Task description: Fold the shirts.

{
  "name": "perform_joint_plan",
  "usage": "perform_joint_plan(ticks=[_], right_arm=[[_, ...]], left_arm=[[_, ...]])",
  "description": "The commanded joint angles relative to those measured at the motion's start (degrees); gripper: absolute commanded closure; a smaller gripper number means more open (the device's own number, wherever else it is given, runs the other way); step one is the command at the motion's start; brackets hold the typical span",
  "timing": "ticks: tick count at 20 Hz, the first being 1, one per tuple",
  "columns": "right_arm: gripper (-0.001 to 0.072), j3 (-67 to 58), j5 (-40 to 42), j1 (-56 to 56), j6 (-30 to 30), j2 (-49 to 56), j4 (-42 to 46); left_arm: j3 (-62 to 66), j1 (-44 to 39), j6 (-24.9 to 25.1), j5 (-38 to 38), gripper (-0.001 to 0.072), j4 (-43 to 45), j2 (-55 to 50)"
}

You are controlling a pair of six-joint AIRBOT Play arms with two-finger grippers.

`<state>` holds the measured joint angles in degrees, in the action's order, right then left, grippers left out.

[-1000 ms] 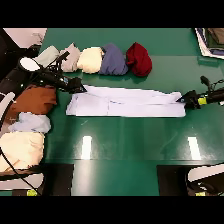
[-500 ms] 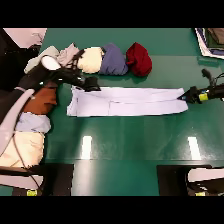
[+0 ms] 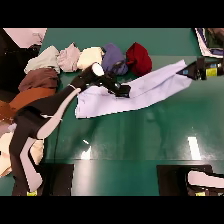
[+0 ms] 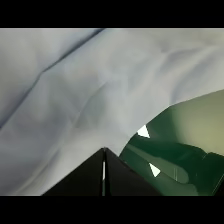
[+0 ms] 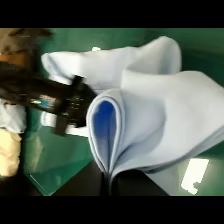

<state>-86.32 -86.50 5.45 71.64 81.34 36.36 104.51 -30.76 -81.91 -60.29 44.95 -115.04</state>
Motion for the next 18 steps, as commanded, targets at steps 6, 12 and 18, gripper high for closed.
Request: perform_joint_plan(ticks=[6, 12, 18], right_arm=[[0.0689, -15.32, -0.94, -15.74, 3.13, 3.54, -0.59], [0.0689, -24.13, -1.66, -20.17, 3.13, 9.94, -0.57], [0.0689, -26.71, -0.17, -26.69, 3.10, 14.34, -0.74]], left_arm=[[3.45, -1.62, -3.61, 4.74, 0.0685, 0.13, -5.49], [3.56, 0.42, -3.17, -0.83, 0.0686, 6.58, -1.73], [3.58, 11.32, -3.13, -10.51, 0.0685, 21.27, 11.15]])
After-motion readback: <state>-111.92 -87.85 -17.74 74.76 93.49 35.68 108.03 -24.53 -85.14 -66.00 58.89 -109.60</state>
